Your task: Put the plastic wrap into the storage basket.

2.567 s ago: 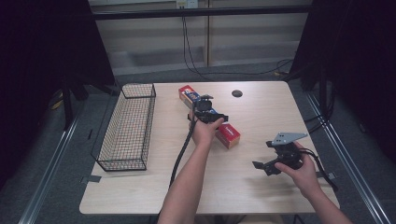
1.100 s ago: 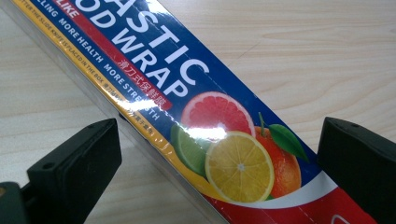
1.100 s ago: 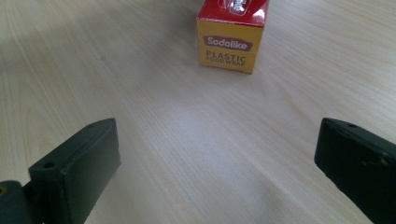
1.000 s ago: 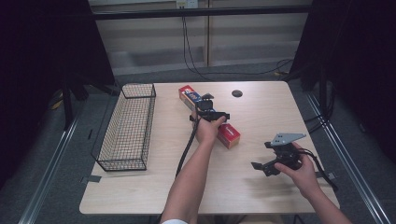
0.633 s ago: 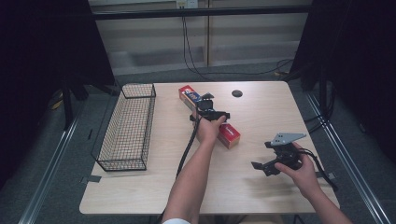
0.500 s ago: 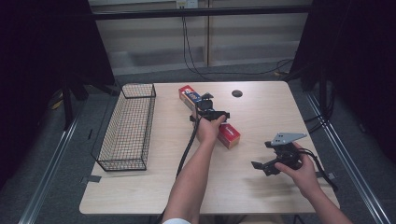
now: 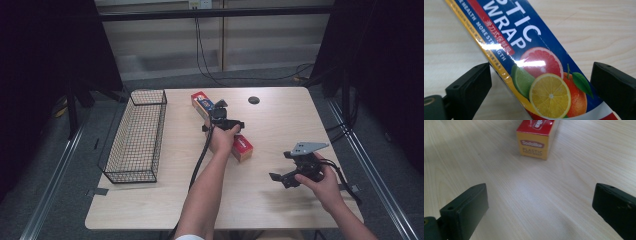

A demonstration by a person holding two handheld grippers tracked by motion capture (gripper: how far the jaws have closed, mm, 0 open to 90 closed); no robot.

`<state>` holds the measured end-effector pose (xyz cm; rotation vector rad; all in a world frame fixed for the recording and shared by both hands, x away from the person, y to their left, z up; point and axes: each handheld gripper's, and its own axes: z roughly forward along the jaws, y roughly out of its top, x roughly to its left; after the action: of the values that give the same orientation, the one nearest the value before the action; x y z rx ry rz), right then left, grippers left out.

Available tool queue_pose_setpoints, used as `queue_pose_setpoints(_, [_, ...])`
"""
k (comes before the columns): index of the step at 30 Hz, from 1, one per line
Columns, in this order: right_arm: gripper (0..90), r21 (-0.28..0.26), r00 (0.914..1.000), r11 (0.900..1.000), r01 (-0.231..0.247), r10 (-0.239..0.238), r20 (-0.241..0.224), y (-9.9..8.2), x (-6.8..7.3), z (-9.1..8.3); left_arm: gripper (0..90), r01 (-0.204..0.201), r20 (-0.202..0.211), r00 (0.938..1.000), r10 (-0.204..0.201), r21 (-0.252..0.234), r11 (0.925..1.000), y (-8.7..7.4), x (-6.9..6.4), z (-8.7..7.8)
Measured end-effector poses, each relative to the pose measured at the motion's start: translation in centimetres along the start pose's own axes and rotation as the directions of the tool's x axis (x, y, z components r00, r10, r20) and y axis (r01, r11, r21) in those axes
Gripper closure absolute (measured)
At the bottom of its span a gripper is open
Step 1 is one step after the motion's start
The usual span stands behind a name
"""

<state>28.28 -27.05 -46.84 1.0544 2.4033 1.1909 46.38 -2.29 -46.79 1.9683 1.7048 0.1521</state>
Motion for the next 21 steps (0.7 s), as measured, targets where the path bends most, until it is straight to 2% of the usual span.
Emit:
queue_pose_setpoints(4, [0.0,0.002,1.0000,1.0000,-0.001,0.001,0.002,0.0,0.0,0.0,8.0,-0.021,-0.009,0.9997,0.022,0.046,0.9987,-0.1,0.8,-0.8])
queue_pose_setpoints(8, [0.1,0.004,1.0000,1.0000,0.001,-0.001,0.001,0.0,0.0,0.0,13.4,-0.003,-0.002,1.0000,0.003,0.077,0.9970,-0.5,1.8,-1.7])
queue_pose_setpoints(15, [0.4,-0.001,1.0000,1.0000,-0.007,0.007,0.000,0.0,0.0,0.0,21.1,0.002,-0.006,1.0000,-0.001,0.130,0.9916,-0.8,3.8,-3.1])
queue_pose_setpoints(21, [0.5,-0.002,1.0000,1.0000,-0.008,0.008,0.001,0.1,0.0,0.1,24.8,-0.015,-0.035,0.9992,0.020,0.143,0.9896,-0.6,5.1,-3.8])
